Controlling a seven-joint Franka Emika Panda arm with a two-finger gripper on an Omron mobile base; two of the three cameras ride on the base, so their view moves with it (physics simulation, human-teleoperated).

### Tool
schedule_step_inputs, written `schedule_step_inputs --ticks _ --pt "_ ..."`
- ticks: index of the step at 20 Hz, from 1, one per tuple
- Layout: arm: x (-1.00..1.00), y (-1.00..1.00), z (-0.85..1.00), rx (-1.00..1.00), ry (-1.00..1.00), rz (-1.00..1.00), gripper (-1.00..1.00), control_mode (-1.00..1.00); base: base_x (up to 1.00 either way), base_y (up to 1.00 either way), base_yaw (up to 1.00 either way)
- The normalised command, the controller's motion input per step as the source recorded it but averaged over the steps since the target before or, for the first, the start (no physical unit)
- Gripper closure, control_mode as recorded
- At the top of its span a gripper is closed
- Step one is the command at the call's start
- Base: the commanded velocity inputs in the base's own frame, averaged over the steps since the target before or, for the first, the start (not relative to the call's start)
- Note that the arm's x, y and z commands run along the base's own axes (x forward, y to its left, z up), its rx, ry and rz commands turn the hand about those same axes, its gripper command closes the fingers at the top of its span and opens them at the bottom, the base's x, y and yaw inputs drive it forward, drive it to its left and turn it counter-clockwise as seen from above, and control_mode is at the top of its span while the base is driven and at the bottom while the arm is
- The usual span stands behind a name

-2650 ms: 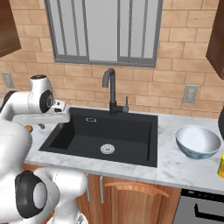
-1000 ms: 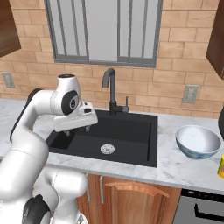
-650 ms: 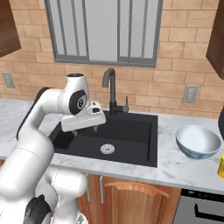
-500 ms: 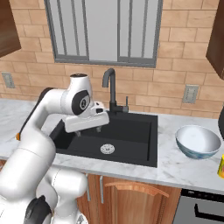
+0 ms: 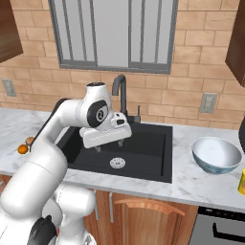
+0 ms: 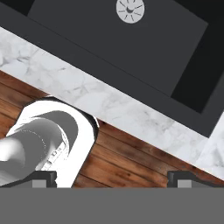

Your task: Remove the tangerine and tangerine from the sink. Then move the bowl and cup from the counter to the sink for washing.

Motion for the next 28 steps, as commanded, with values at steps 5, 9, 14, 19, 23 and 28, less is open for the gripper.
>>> schedule_step_inputs --ticks 5,9,14,19,23,28 --pt "0.01 -0.41 0.0 -0.08 0.07 -0.01 -1.0 -1.0 0.0 0.0 0.0" --pt "0.0 -0.45 0.01 -0.04 0.03 -0.01 -1.0 -1.0 0.0 0.0 0.0" --pt "0.0 -0.42 0.01 -0.03 0.0 -0.03 -1.0 -1.0 0.0 0.0 0.0" --pt "0.0 -0.4 0.0 -0.03 -0.01 -0.08 -1.0 -1.0 0.0 0.0 0.0" --pt "0.01 -0.37 0.0 -0.03 -0.01 -0.12 -1.0 -1.0 0.0 0.0 0.0" --pt "0.04 -0.37 0.0 -0.03 0.0 -0.13 -1.0 -1.0 0.0 0.0 0.0"
